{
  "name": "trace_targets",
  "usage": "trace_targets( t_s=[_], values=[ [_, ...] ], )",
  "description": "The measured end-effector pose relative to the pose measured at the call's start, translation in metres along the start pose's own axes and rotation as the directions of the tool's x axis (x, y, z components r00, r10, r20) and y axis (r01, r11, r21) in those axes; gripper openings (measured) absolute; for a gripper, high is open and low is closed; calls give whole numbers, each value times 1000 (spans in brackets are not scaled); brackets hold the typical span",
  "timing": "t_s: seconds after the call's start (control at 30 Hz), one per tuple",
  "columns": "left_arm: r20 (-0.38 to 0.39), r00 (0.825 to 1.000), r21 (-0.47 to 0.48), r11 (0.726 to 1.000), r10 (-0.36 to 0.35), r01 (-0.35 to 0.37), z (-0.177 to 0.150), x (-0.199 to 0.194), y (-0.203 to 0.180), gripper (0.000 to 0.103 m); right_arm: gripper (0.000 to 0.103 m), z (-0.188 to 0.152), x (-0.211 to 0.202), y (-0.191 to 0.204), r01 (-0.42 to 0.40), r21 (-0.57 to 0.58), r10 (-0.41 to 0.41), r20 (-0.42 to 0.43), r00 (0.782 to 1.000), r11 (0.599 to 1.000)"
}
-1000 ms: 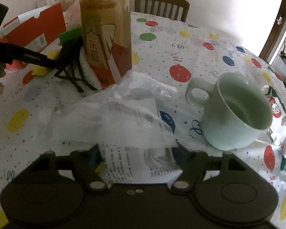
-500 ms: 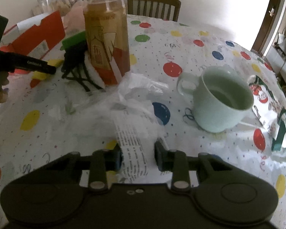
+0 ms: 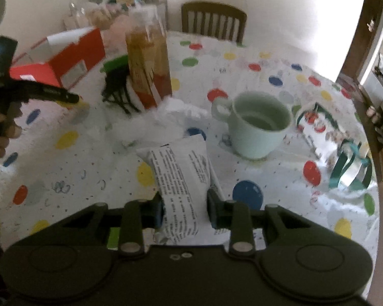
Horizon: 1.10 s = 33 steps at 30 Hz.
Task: Organize soft objects
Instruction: 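Lift the yellow sponge with the left gripper while the right gripper lifts the paper packet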
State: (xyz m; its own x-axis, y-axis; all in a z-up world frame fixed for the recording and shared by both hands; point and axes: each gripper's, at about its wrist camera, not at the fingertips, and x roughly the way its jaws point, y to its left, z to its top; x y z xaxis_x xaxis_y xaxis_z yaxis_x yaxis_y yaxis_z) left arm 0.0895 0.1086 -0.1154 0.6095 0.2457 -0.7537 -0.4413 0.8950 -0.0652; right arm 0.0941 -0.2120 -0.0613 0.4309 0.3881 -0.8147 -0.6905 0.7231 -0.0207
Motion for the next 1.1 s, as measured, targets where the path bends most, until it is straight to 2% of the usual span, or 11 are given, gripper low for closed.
trace_targets(
  t_s=[0.17, 0.3, 0.47, 0.57, 0.63, 0.7, 0.77, 0.8, 0.83, 0.9, 1.1],
  values=[
    [28, 999, -17, 1000, 17, -17, -8, -27, -6, 21, 33, 12, -17, -2, -57, -38, 59, 44, 997, 998],
    [23, 999, -41, 998, 41, -40, -13, -38, -4, 21, 33, 18, -17, 5, -94, -92, 100, 62, 993, 991],
    [0, 998, -61, 996, 63, -63, -21, -39, 10, 21, 33, 19, -11, 9, -140, -80, 144, 44, 989, 987],
    [-31, 1000, -52, 999, -4, 2, -21, -34, 18, 21, 33, 20, -11, 17, -146, -96, 150, 38, 988, 985],
    [-48, 997, 15, 998, -61, 61, -22, -28, 18, 21, 33, 22, -11, 23, -136, -103, 141, 40, 989, 985],
    [-78, 995, 94, 994, -55, 62, -23, -21, 15, 22, 33, 24, -10, 27, -122, -73, 125, 40, 991, 990],
    [-104, 994, 150, 987, -43, 58, -25, -15, 15, 29, 33, 26, -8, 31, -130, -40, 132, 30, 991, 991],
    [-111, 992, 169, 983, -53, 71, -26, -13, 16, 38, 33, 28, -7, 35, -123, -36, 124, 27, 992, 992],
    [-115, 991, 187, 978, -67, 88, -27, -10, 18, 58, 33, 29, -5, 38, -112, -36, 113, 26, 993, 993],
    [-113, 990, 213, 971, -81, 104, -29, -5, 22, 72, 33, 32, -2, 43, -94, -15, 94, 25, 995, 995],
    [-142, 986, 279, 953, -84, 122, -35, 14, 30, 72, 33, 34, 8, 56, -73, 35, 73, 3, 997, 997]
  ],
)
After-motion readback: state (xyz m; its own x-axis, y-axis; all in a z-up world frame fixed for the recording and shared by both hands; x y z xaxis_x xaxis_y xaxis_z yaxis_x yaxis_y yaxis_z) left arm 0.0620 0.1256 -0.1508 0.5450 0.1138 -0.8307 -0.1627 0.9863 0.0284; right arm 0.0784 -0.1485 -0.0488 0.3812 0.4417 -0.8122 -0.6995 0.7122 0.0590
